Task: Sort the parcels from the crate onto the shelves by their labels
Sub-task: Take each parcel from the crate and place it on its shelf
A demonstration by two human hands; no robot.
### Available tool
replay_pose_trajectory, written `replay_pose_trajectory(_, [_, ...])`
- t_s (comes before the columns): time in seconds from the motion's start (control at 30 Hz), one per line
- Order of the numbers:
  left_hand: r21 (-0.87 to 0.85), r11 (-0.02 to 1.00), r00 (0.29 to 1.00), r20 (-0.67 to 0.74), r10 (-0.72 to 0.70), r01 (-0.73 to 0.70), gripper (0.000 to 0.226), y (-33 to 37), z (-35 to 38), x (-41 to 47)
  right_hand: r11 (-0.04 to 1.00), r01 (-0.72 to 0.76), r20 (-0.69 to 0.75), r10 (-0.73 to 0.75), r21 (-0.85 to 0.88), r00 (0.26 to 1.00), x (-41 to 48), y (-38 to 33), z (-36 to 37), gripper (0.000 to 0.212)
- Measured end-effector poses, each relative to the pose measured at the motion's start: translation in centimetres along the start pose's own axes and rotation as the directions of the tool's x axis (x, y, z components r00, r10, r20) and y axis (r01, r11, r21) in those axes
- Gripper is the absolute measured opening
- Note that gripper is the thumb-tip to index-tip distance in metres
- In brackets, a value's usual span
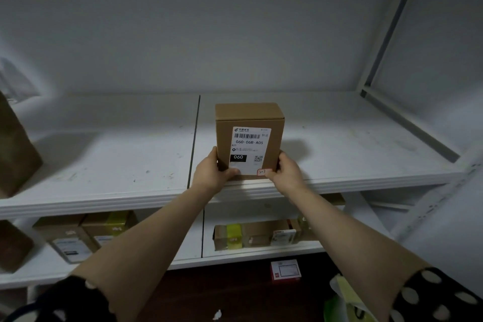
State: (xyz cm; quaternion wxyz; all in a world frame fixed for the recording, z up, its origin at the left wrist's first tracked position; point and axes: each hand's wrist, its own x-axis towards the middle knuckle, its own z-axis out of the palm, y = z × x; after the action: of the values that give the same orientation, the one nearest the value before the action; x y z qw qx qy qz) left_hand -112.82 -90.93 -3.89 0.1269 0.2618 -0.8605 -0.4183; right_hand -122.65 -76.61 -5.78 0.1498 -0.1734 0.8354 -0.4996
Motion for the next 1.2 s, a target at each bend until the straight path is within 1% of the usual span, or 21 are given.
replay_pose_trajectory(0.13, [0.022,0.998,0.998,0.003,-0.055,0.055,0.045,0.1,0.2,-0.8,1.000,0.000,-0.004,0.000,0.000,1.000,-0.5,0.1,0.1,0.051])
replay_pose_trajectory(0.23, [0.069,0.993,0.995,-0.025,-0.092,0.093,0.050,0.4,0.4,-2.3,1.000,0.013,-0.056,-0.014,-0.014,0.998,-1.4,0.4,0.2,0.052])
replay_pose_trajectory(0.33, [0.055,0.994,0.993,-0.072,-0.089,0.093,0.060,0.5,0.4,-3.9,0.999,-0.033,-0.141,0.028,-0.027,0.990,-2.9,0.9,-0.2,0.072])
replay_pose_trajectory(0.4, [0.068,0.995,0.992,-0.108,-0.068,0.076,0.062,0.2,0.5,-5.0,0.997,-0.063,-0.182,0.053,-0.047,0.982,-4.7,1.2,-0.6,0.076])
replay_pose_trajectory(0.47, [0.080,0.996,0.991,-0.133,-0.026,0.037,0.062,-0.1,0.5,-6.2,0.994,-0.087,-0.206,0.072,-0.061,0.976,-7.0,1.4,-0.8,0.072])
replay_pose_trajectory(0.53, [0.085,0.996,0.992,-0.117,0.046,-0.037,0.059,-0.2,0.6,-7.7,0.994,-0.095,-0.237,0.078,-0.061,0.968,-9.4,1.9,-0.9,0.068])
replay_pose_trajectory(0.6, [0.146,0.978,0.987,-0.040,0.157,-0.149,0.054,-0.6,0.7,-9.2,0.992,-0.117,-0.290,0.098,-0.049,0.952,-12.2,2.6,-0.9,0.065])
replay_pose_trajectory(0.67, [0.240,0.935,0.964,0.122,0.237,-0.260,0.051,-1.4,1.0,-10.8,0.986,-0.166,-0.335,0.148,-0.027,0.931,-15.6,3.4,-0.4,0.062])
replay_pose_trajectory(0.73, [0.334,0.862,0.906,0.323,0.275,-0.381,0.050,-2.3,1.4,-12.6,0.974,-0.228,-0.365,0.215,0.010,0.906,-19.4,4.5,0.6,0.058])
replay_pose_trajectory(0.8, [0.382,0.784,0.830,0.480,0.285,-0.490,0.048,-2.9,2.1,-15.1,0.953,-0.297,-0.390,0.295,0.058,0.872,-23.8,5.7,1.8,0.056])
replay_pose_trajectory(0.9, [0.389,0.668,0.701,0.653,0.287,-0.635,0.046,-2.4,3.6,-19.7,0.911,-0.395,-0.436,0.404,0.116,0.804,-31.1,6.8,2.4,0.059])
replay_pose_trajectory(0.97, [0.338,0.598,0.596,0.742,0.306,-0.727,0.045,-1.4,4.8,-23.3,0.876,-0.468,-0.475,0.462,0.115,0.749,-36.4,7.3,1.8,0.056])
replay_pose_trajectory(1.03, [0.270,0.527,0.485,0.811,0.326,-0.806,0.046,-0.1,6.5,-27.5,0.834,-0.531,-0.539,0.520,0.152,0.662,-42.1,8.4,0.8,0.055])
replay_pose_trajectory(1.1, [0.204,0.458,0.383,0.859,0.340,-0.865,0.048,1.2,8.1,-32.3,0.785,-0.567,-0.587,0.589,0.252,0.555,-48.0,9.6,0.0,0.058])
replay_pose_trajectory(1.2, [0.104,0.355,0.237,0.904,0.355,-0.929,0.050,2.8,10.1,-40.4,0.741,-0.543,-0.643,0.645,0.395,0.412,-57.2,11.2,0.0,0.057])
